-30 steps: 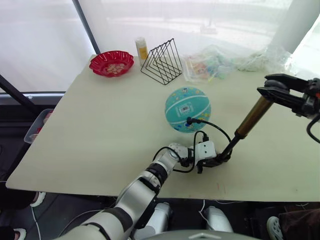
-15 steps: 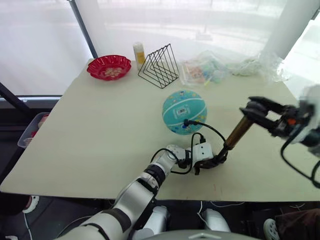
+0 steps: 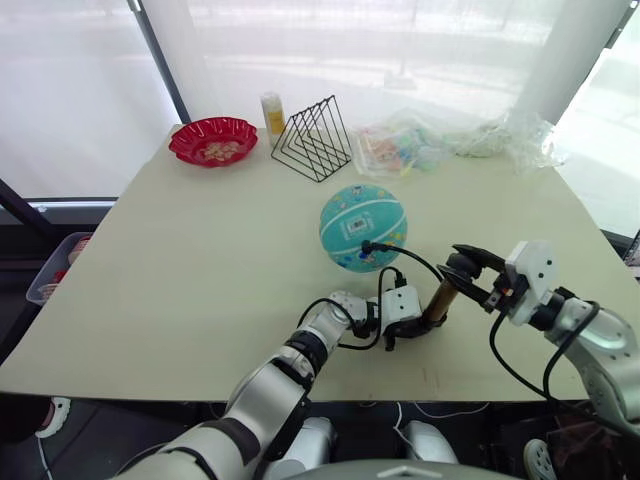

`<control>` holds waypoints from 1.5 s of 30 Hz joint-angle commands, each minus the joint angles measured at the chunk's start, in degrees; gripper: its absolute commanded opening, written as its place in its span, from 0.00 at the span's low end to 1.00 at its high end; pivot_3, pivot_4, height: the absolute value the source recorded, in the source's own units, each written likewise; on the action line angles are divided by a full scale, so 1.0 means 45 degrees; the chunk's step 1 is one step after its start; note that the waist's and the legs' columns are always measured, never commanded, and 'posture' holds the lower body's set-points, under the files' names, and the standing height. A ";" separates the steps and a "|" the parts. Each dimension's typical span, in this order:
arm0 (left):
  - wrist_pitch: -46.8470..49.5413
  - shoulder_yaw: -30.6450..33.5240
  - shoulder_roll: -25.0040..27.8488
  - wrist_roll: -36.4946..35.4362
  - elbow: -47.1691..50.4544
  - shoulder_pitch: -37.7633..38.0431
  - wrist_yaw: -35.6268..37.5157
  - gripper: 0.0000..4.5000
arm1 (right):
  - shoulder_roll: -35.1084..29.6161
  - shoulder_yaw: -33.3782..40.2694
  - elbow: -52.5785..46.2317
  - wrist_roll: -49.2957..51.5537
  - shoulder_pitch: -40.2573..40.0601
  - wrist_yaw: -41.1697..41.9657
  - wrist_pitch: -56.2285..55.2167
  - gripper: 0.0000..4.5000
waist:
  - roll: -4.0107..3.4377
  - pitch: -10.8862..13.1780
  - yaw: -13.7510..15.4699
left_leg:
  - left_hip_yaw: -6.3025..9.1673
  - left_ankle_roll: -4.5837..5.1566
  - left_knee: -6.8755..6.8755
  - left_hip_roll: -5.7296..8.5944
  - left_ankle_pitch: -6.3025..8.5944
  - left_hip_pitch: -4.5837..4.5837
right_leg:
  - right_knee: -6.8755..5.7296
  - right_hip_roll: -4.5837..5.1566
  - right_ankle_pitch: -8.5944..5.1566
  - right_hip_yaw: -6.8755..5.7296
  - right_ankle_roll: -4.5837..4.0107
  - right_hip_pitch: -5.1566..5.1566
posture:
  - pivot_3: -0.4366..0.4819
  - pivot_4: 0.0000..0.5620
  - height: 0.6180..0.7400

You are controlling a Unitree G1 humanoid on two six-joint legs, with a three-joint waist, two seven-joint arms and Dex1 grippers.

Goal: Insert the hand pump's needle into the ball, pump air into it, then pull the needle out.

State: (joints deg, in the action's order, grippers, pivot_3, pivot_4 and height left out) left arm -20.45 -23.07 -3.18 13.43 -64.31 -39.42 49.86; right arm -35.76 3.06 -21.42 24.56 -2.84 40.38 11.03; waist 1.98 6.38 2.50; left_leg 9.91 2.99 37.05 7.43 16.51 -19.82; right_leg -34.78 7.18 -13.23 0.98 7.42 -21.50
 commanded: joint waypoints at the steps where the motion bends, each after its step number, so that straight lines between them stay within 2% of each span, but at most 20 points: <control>1: 0.0912 -0.0798 0.0239 0.1086 -0.1434 0.0673 -0.0047 0.24 | -0.0074 -0.0896 0.1080 -0.0751 -0.0662 0.0376 0.0561 0.42 | -0.0002 -0.0001 -0.0002 | 0.0000 0.0000 0.0000 0.0000 0.0000 0.0000 | 0.0000 0.0000 0.0000 0.0001 0.0000 0.0000 | 0.48 0.27 1.00; 4: 0.0908 -0.0795 0.0201 0.1082 -0.1458 0.0662 -0.0054 0.24 | -0.1316 0.1854 -0.1211 0.2254 0.0921 0.0498 0.1939 0.42 | -0.0042 0.0054 0.0019 | 0.0000 0.0000 0.0007 0.0004 0.0000 -0.0013 | 0.0003 0.0003 0.0000 0.0007 0.0000 -0.0003 | 0.48 0.27 1.00; 7: 0.0895 -0.0808 0.0178 0.1082 -0.1475 0.0652 -0.0038 0.24 | -0.2280 0.3487 -0.1910 0.4366 0.1993 0.0353 0.3224 0.42 | -0.0210 0.0206 0.0097 | -0.0004 0.0003 0.0048 0.0049 -0.0002 -0.0102 | 0.0007 0.0023 0.0004 0.0048 -0.0001 -0.0057 | 0.48 0.27 1.00; 11: 0.0861 -0.0807 0.0171 0.1094 -0.1487 0.0643 -0.0013 0.24 | -0.3050 0.4461 -0.2119 0.5361 0.2451 0.0398 0.4243 0.42 | -0.0201 0.0224 0.0267 | 0.0015 0.0009 0.0066 0.0057 -0.0006 -0.0204 | 0.0008 0.0019 0.0010 0.0036 -0.0011 -0.0160 | 0.48 0.27 1.00; 17: 0.0826 -0.0815 0.0141 0.1110 -0.1499 0.0608 0.0017 0.24 | -0.4713 0.6892 -0.1570 0.7362 0.3895 0.0207 0.5752 0.42 | -0.0190 0.0333 0.0318 | -0.0008 0.0010 0.0085 0.0065 -0.0005 -0.0224 | 0.0015 0.0031 0.0022 0.0043 -0.0025 -0.0166 | 0.48 0.27 1.00; 25: 0.0831 -0.0808 0.0174 0.1113 -0.1518 0.0561 0.0031 0.24 | -0.5259 0.7502 -0.1200 0.8307 0.4826 -0.0102 0.6650 0.42 | -0.0202 0.0359 0.0326 | -0.0011 0.0010 0.0084 0.0068 -0.0006 -0.0234 | 0.0013 0.0045 0.0022 0.0033 -0.0024 -0.0173 | 0.48 0.27 1.00; 29: 0.0849 -0.0812 0.0167 0.1127 -0.1548 0.0511 0.0023 0.24 | -0.4892 0.6421 -0.1858 0.6854 0.3032 0.0615 0.6511 0.42 | -0.0194 0.0354 0.0373 | -0.0007 0.0011 0.0084 0.0069 -0.0006 -0.0238 | 0.0012 0.0044 0.0022 0.0028 -0.0025 -0.0180 | 0.48 0.27 1.00; 33: 0.0880 -0.0781 0.0154 0.1097 -0.1568 0.0468 -0.0010 0.24 | -0.3448 0.4889 -0.2102 0.5175 0.1243 0.0527 0.5209 0.42 | -0.0079 0.0273 0.0330 | 0.0000 0.0009 0.0077 0.0059 -0.0005 -0.0213 | 0.0011 0.0034 0.0020 0.0019 -0.0020 -0.0168 | 0.48 0.27 1.00; 37: 0.0867 -0.0796 0.0162 0.1102 -0.1576 0.0462 -0.0027 0.24 | -0.2712 0.3720 -0.1678 0.3895 0.0285 0.0751 0.4119 0.42 | -0.0059 0.0236 0.0271 | -0.0005 0.0007 0.0078 0.0050 -0.0004 -0.0160 | 0.0007 0.0021 0.0019 0.0029 -0.0018 -0.0116 | 0.48 0.27 1.00; 40: 0.0856 -0.0793 0.0239 0.1097 -0.1539 0.0495 -0.0030 0.24 | -0.1967 0.2123 -0.0908 0.2704 -0.0461 0.1045 0.3143 0.42 | -0.0020 0.0165 0.0270 | 0.0002 0.0006 0.0072 0.0036 -0.0003 -0.0139 | 0.0003 0.0011 0.0019 0.0019 -0.0019 -0.0104 | 0.48 0.27 1.00; 45: 0.0841 -0.0781 0.0338 0.1111 -0.1514 0.0509 -0.0049 0.24 | -0.0728 0.0708 0.0559 0.1353 -0.0604 0.1057 0.1740 0.42 | 0.0003 0.0128 0.0204 | 0.0000 0.0002 0.0025 0.0010 -0.0001 -0.0039 | 0.0009 -0.0015 0.0013 0.0027 -0.0017 -0.0028 | 0.48 0.27 1.00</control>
State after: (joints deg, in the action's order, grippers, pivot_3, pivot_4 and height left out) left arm -21.00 -23.16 -3.56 13.42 -64.64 -40.17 50.23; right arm -39.91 12.47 -24.15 35.23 -2.46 43.87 17.27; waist 2.00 6.95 3.42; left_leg 9.92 3.00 37.15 7.47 16.51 -19.96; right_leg -34.75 7.10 -13.17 1.11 7.35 -21.59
